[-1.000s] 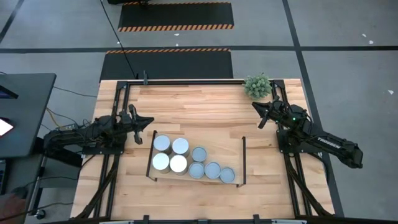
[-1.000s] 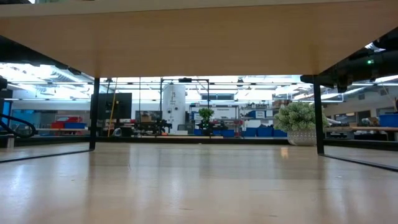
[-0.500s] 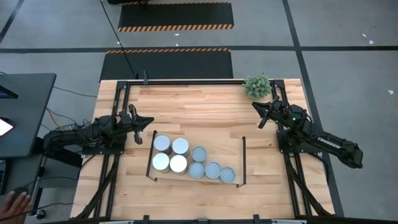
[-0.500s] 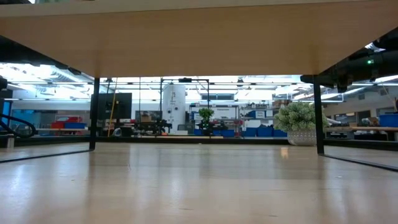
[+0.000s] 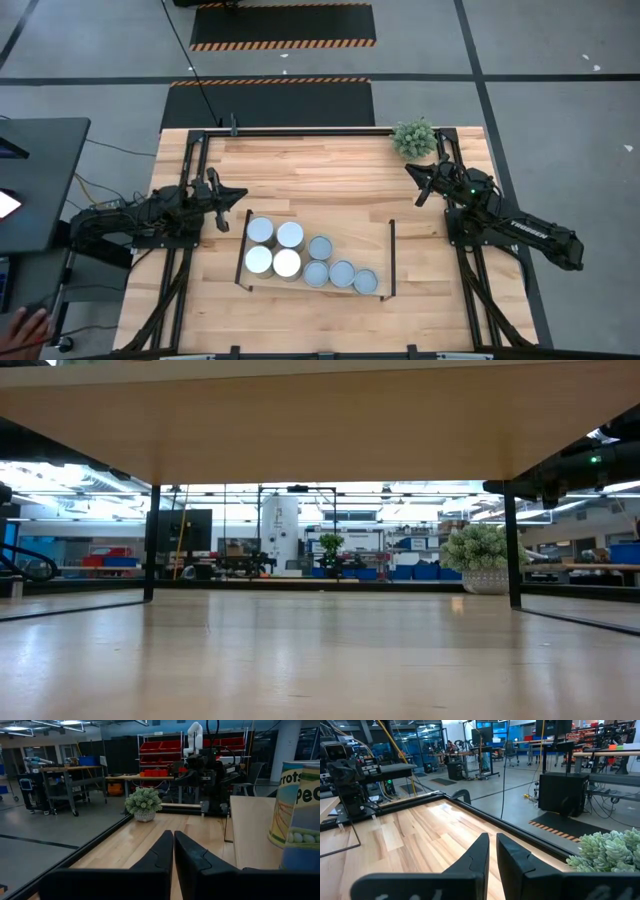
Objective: Pick and place cans onto a shelf
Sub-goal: Return to Home Position
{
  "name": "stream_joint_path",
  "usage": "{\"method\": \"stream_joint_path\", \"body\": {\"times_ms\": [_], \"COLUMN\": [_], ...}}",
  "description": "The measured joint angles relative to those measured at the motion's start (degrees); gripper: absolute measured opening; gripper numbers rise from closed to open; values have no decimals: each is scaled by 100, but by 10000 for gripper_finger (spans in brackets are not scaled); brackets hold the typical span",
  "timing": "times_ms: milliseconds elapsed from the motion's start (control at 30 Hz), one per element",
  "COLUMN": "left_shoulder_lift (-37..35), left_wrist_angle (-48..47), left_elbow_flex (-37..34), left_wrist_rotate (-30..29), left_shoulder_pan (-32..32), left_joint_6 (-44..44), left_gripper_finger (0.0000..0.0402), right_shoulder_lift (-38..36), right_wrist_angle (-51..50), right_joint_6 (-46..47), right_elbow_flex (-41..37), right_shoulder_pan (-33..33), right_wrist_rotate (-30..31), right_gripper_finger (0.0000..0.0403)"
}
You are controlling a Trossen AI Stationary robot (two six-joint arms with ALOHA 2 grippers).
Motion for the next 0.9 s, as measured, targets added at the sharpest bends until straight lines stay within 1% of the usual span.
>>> {"method": "stream_joint_path", "body": {"times_ms": [900], "left_shoulder_lift": [0], "left_wrist_angle": [0], "left_elbow_flex": [0], "left_wrist_rotate": [0], "left_shoulder_pan": [1], "left_joint_6": [0], "left_gripper_finger": [22], "right_shoulder_lift": [0], "right_wrist_angle": [-1], "right_joint_6": [0], "right_elbow_flex": [1], "right_shoulder_pan": [0], "right_wrist_rotate": [0], "right_gripper_finger": [42]}}
